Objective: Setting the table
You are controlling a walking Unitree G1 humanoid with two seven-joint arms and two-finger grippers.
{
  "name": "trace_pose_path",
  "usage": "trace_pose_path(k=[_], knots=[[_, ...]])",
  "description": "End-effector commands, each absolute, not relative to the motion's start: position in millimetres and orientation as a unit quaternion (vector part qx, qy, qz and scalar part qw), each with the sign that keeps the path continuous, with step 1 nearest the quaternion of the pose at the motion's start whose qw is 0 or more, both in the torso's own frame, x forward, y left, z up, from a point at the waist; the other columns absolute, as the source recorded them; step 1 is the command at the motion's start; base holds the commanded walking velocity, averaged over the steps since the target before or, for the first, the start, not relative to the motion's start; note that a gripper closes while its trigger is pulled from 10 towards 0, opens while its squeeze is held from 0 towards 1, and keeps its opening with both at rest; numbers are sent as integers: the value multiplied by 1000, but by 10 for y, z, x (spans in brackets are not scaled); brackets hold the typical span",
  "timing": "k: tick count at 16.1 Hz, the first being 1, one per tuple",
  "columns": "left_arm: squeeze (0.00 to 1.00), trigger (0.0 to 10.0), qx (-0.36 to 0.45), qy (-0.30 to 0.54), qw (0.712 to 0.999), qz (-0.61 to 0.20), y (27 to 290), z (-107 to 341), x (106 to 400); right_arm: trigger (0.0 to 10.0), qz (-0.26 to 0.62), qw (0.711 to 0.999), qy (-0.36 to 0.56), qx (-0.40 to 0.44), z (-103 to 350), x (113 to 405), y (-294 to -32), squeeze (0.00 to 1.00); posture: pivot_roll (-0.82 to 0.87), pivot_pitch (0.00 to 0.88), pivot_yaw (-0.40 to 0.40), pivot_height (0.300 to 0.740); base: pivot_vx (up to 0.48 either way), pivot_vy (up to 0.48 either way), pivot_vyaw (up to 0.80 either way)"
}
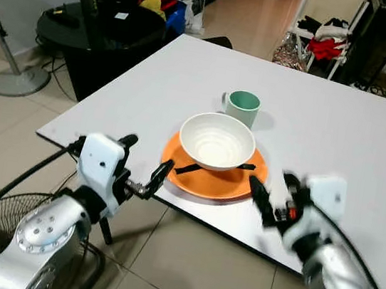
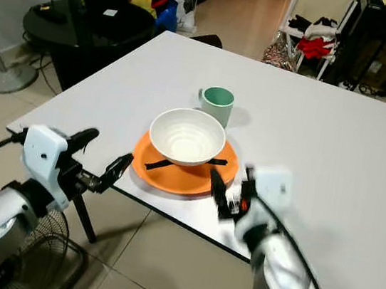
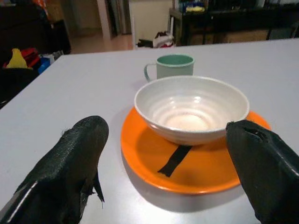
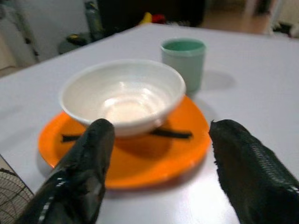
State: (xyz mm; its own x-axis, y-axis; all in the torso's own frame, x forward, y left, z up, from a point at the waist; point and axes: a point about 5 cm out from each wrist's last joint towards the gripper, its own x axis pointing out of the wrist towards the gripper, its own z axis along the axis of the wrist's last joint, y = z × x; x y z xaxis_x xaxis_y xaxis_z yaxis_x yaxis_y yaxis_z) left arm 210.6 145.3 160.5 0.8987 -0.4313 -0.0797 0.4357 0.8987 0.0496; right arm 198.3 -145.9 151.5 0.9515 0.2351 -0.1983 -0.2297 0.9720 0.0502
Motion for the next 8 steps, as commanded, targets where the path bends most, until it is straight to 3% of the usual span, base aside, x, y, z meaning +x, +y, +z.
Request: trace_pose_path(k=[1, 5, 8], knots=[[0, 10000, 48, 35, 975, -213, 1475, 1586, 2089, 10000, 101, 992, 81, 13, 1576, 1945, -1477, 1000, 111, 0, 69, 740, 0, -394, 0], [0, 10000, 42, 39, 980, -189, 1540, 1516, 2109, 10000, 44, 996, 76, 21, 1556, 1936, -1589, 1000, 97, 0, 78, 740, 0, -394, 0], [0, 10000, 45, 35, 983, -177, 1553, 1504, 2148, 10000, 63, 996, 66, 19, 1578, 2049, -1534, 1000, 101, 0, 66, 740, 0, -391, 0]])
